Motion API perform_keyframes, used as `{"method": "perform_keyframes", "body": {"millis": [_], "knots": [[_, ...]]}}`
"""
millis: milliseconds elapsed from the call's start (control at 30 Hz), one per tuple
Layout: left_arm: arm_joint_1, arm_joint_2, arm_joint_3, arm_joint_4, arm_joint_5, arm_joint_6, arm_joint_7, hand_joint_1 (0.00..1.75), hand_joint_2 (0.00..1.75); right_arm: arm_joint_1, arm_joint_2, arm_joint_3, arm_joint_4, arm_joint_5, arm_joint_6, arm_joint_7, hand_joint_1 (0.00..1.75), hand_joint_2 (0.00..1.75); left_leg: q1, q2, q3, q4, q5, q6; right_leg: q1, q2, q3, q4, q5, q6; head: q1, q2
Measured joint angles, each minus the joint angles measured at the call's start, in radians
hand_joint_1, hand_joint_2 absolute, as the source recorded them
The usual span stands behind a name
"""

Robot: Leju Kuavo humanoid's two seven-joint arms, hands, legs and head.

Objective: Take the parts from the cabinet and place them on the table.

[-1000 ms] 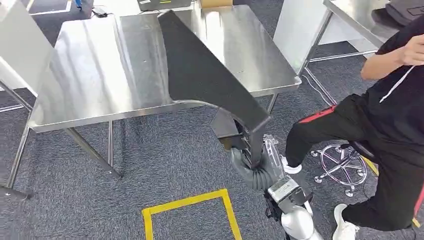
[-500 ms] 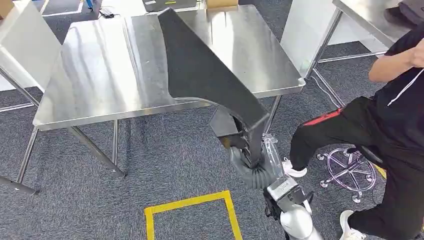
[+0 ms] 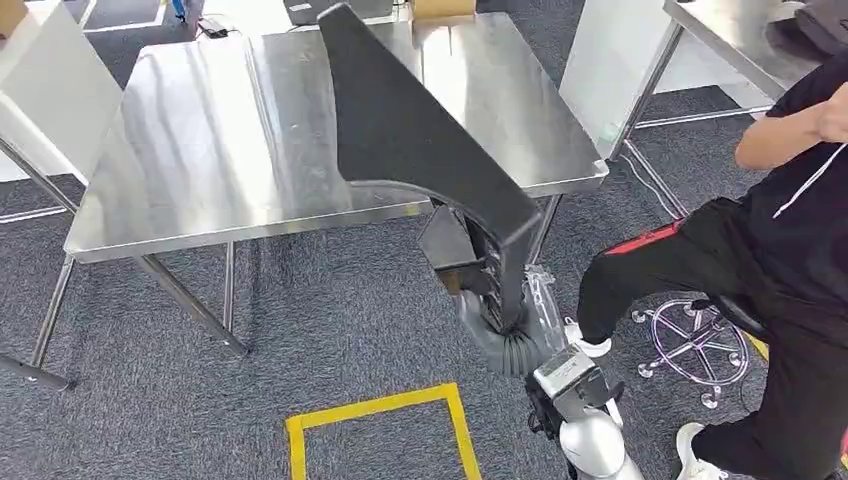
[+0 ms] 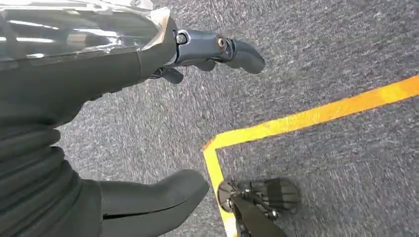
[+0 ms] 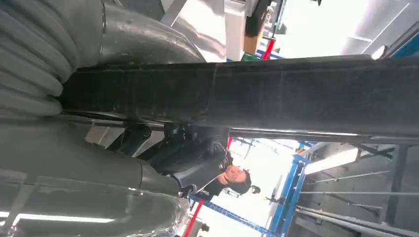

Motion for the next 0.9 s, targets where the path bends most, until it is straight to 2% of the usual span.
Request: {"method": "perform_keyframes", "body": {"millis": [33,67,100,167,200,233,267,300,333,367,400,433,467,533,567,600,667,700,733,767,800,833,867,900], "knots": [[0.0,0.004,0.0,0.0,0.0,0.0,0.0,0.0,1.75,-0.001,0.0,0.0,0.0,0.0,0.0,0.0,1.75,1.75,-0.001,0.0,-0.005,0.017,-0.011,-0.015,-0.007,0.0,0.019,-0.043,0.002,0.006,0.001,0.0],[-0.001,0.008,0.0,0.0,0.0,0.0,0.001,0.0,1.75,0.0,0.002,0.0,-0.001,0.001,0.001,0.0,1.75,1.75,-0.004,-0.004,-0.014,0.03,-0.021,-0.026,0.003,0.01,0.024,-0.041,0.0,-0.014,0.002,0.0],[-0.001,0.007,0.0,0.0,0.0,0.0,0.001,0.0,1.75,0.0,0.003,-0.002,-0.002,0.001,0.001,0.0,1.75,1.75,-0.005,-0.004,-0.016,0.027,-0.02,-0.029,0.004,0.009,0.021,-0.031,-0.001,-0.034,-0.002,0.0],[0.001,0.006,0.0,0.0,0.0,0.0,0.001,0.0,1.75,-0.001,0.004,-0.003,-0.002,0.001,0.002,0.001,1.75,1.75,0.001,-0.005,-0.013,0.024,-0.018,-0.034,0.01,0.009,0.016,-0.027,-0.004,-0.05,-0.001,0.0],[0.0,0.006,0.0,0.0,0.0,0.0,0.001,0.0,1.75,-0.001,0.005,-0.003,-0.002,0.001,0.003,0.001,1.75,1.75,0.007,-0.007,-0.014,0.027,-0.022,-0.038,0.005,0.008,0.018,-0.028,-0.003,-0.058,-0.001,0.0],[0.0,0.006,0.0,0.0,0.0,0.0,0.001,0.0,1.75,-0.001,0.008,-0.004,-0.002,0.002,0.003,0.001,1.75,1.75,0.007,0.006,-0.017,0.041,-0.032,-0.04,0.005,0.007,0.021,-0.029,-0.004,-0.062,-0.001,0.0],[-0.001,0.005,0.0,0.0,0.0,0.0,0.001,0.0,1.75,-0.002,0.01,-0.004,-0.003,0.002,0.003,0.001,1.75,1.75,0.005,0.023,-0.041,0.089,-0.06,-0.041,0.007,0.004,0.023,-0.029,-0.006,-0.066,-0.002,0.0],[-0.002,0.005,0.0,0.0,0.0,0.0,0.001,0.0,1.75,-0.003,0.01,-0.005,-0.003,0.003,0.003,0.001,1.75,1.75,0.005,0.029,-0.074,0.152,-0.091,-0.041,0.01,0.002,0.023,-0.029,-0.007,-0.069,-0.001,0.0],[-0.002,0.005,0.0,0.0,0.0,0.0,0.001,0.0,1.75,-0.003,0.011,-0.005,-0.003,0.005,0.003,0.001,1.75,1.75,0.005,0.034,-0.131,0.256,-0.135,-0.042,0.015,-0.002,0.023,-0.029,-0.009,-0.077,-0.001,0.0],[-0.001,0.004,0.0,0.0,0.0,0.0,0.001,0.0,1.75,-0.002,0.011,-0.005,-0.003,0.005,0.003,0.001,1.75,1.75,0.005,0.036,-0.176,0.33,-0.155,-0.04,0.02,-0.004,0.024,-0.029,-0.012,-0.081,-0.001,0.0],[0.001,0.004,0.0,0.0,0.0,0.0,0.001,0.0,1.75,-0.002,0.011,-0.005,-0.003,0.005,0.003,0.001,1.75,1.75,0.004,0.036,-0.201,0.361,-0.151,-0.037,0.023,-0.005,0.025,-0.029,-0.013,-0.083,-0.001,0.0],[0.002,0.003,0.0,0.0,0.0,0.0,0.001,0.0,1.75,-0.003,0.012,-0.005,-0.003,0.005,0.003,0.002,1.75,1.75,0.002,0.036,-0.2,0.343,-0.122,-0.03,0.027,-0.006,0.029,-0.029,-0.016,-0.087,-0.001,0.0],[0.002,0.003,0.0,0.0,0.0,0.0,0.001,0.0,1.75,-0.003,0.012,-0.005,-0.003,0.005,0.003,0.003,1.75,1.75,-0.001,0.036,-0.176,0.283,-0.076,-0.021,0.029,-0.006,0.035,-0.029,-0.019,-0.09,-0.001,0.0],[0.002,0.004,0.0,0.0,0.001,0.001,0.001,0.0,1.75,-0.005,0.015,-0.005,-0.003,0.007,0.004,0.003,1.75,1.75,-0.013,0.039,-0.096,0.11,0.017,0.006,0.033,-0.007,0.046,-0.03,-0.025,-0.093,-0.001,0.0],[0.001,0.008,0.0,0.0,0.002,0.002,0.001,0.0,1.75,-0.007,0.017,-0.005,-0.003,0.007,0.004,0.003,1.75,1.75,-0.022,0.046,-0.076,0.073,0.009,0.018,0.035,-0.006,0.047,-0.03,-0.029,-0.09,0.001,0.0],[0.0,0.006,0.0,0.0,0.002,0.003,0.001,0.0,1.75,-0.008,0.016,-0.005,-0.003,0.007,0.004,0.003,1.75,1.75,-0.027,0.05,-0.075,0.059,0.005,0.015,0.042,-0.006,0.043,-0.029,-0.032,-0.085,-0.001,0.0],[0.001,0.007,0.0,0.0,0.002,0.004,0.001,0.0,1.75,-0.006,0.017,-0.005,-0.003,0.008,0.004,0.007,1.75,1.75,-0.035,0.046,-0.076,0.061,0.001,0.016,0.032,-0.01,0.044,-0.034,-0.035,-0.073,-0.001,0.0],[0.001,0.007,0.001,0.0,0.002,0.004,0.001,0.0,1.75,-0.007,0.017,-0.005,-0.003,0.008,0.005,0.007,1.75,1.75,-0.037,0.042,-0.071,0.051,0.002,0.019,0.035,-0.012,0.048,-0.04,-0.036,-0.067,0.0,0.0],[0.003,0.005,0.0,0.0,0.002,0.004,0.001,0.0,1.75,-0.007,0.017,-0.005,-0.006,0.008,0.005,0.007,1.75,1.75,-0.022,0.041,-0.05,0.028,0.012,0.021,0.04,-0.012,0.048,-0.031,-0.042,-0.062,0.0,0.0],[0.003,0.002,0.001,0.0,0.002,0.005,0.0,0.0,1.75,-0.008,0.017,-0.005,-0.006,0.008,0.005,0.007,1.75,1.75,-0.027,0.039,-0.039,0.018,0.01,0.025,0.038,-0.011,0.039,-0.002,-0.054,-0.063,0.002,0.0],[0.002,0.002,0.0,0.0,0.002,0.004,0.0,0.0,1.75,-0.01,0.017,-0.005,-0.006,0.008,0.005,0.006,1.75,1.75,-0.027,0.039,-0.034,0.018,0.009,0.033,0.037,-0.009,0.003,0.066,-0.081,-0.07,0.002,0.0],[0.0,0.002,0.001,0.0,0.002,0.005,0.0,0.0,1.75,-0.011,0.016,-0.005,-0.006,0.008,0.005,0.007,1.75,1.75,-0.027,0.038,-0.03,0.018,0.005,0.036,0.037,-0.009,-0.047,0.153,-0.111,-0.074,0.002,0.0],[0.001,0.001,0.001,0.0,0.002,0.004,0.0,0.0,1.75,-0.008,0.016,-0.005,-0.006,0.008,0.005,0.008,1.75,1.75,-0.028,0.036,-0.029,0.019,0.002,0.038,0.037,-0.009,-0.09,0.22,-0.13,-0.074,0.001,0.0],[0.001,0.001,0.001,0.0,0.002,0.004,0.0,0.0,1.75,-0.006,0.015,-0.005,-0.006,0.008,0.005,0.008,1.75,1.75,-0.028,0.032,-0.027,0.019,-0.001,0.038,0.037,-0.009,-0.125,0.266,-0.133,-0.069,0.001,0.0]]}}
